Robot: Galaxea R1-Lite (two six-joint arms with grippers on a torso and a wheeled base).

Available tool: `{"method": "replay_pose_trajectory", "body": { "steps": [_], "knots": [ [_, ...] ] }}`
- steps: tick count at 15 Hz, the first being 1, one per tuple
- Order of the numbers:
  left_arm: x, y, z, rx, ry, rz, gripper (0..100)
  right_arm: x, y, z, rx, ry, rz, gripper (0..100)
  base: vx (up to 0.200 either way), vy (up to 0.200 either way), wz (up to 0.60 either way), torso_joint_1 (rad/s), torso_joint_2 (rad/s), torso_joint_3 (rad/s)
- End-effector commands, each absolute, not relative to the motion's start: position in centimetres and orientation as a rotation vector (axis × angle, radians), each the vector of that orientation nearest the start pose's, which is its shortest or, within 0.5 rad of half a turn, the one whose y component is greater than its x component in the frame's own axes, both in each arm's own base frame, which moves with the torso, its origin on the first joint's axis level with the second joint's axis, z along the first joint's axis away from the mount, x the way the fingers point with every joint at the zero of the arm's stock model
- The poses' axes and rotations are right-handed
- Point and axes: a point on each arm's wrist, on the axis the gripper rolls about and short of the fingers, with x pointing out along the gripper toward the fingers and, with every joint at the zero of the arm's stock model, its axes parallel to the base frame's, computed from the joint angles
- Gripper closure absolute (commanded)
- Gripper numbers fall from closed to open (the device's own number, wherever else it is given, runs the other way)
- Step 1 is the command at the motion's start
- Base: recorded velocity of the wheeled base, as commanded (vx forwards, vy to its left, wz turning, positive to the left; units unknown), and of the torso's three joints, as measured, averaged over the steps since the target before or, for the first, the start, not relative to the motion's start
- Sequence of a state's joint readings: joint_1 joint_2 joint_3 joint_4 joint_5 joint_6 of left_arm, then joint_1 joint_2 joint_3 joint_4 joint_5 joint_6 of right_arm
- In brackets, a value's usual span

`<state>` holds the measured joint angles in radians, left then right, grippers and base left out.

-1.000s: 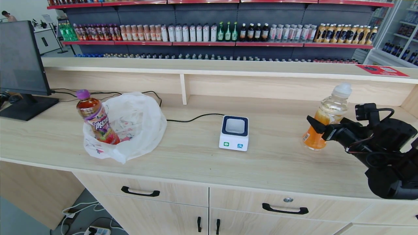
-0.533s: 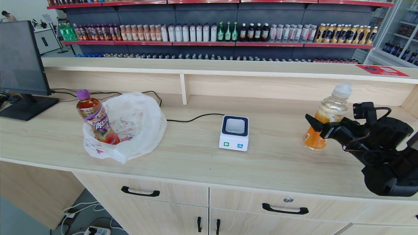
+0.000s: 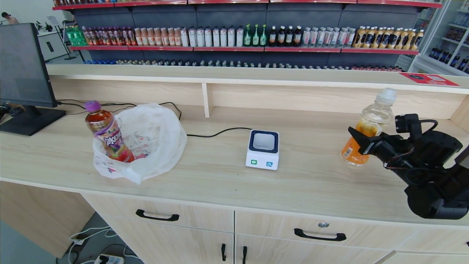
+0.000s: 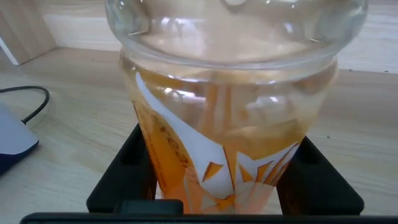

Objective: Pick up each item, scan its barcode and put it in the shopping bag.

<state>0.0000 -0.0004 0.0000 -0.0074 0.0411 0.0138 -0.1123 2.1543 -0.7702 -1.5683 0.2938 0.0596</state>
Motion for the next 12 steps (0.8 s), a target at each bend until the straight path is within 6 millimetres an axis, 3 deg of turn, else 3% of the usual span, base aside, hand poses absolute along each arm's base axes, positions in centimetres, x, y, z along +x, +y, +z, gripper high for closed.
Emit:
{"method": "replay_pose_trajectory", "body": {
  "steps": [1,9,12],
  "knots": [
    [-2.3,0.1,7.6,0.014,-0.007,0.041,0,36.7,-3.4,11.7,0.02,-0.189,0.189,100,0.0,0.0,0.0,0.0,0.0,0.0],
    [-2.3,0.1,7.6,0.012,-0.007,0.043,0,35.0,-2.7,13.8,0.003,-0.229,0.204,100,0.0,0.0,0.0,0.0,0.0,0.0],
    [-2.3,0.1,7.6,0.014,-0.007,0.041,0,34.1,-1.7,15.8,-0.005,-0.282,0.231,100,0.0,0.0,0.0,0.0,0.0,0.0]
  ]
}}
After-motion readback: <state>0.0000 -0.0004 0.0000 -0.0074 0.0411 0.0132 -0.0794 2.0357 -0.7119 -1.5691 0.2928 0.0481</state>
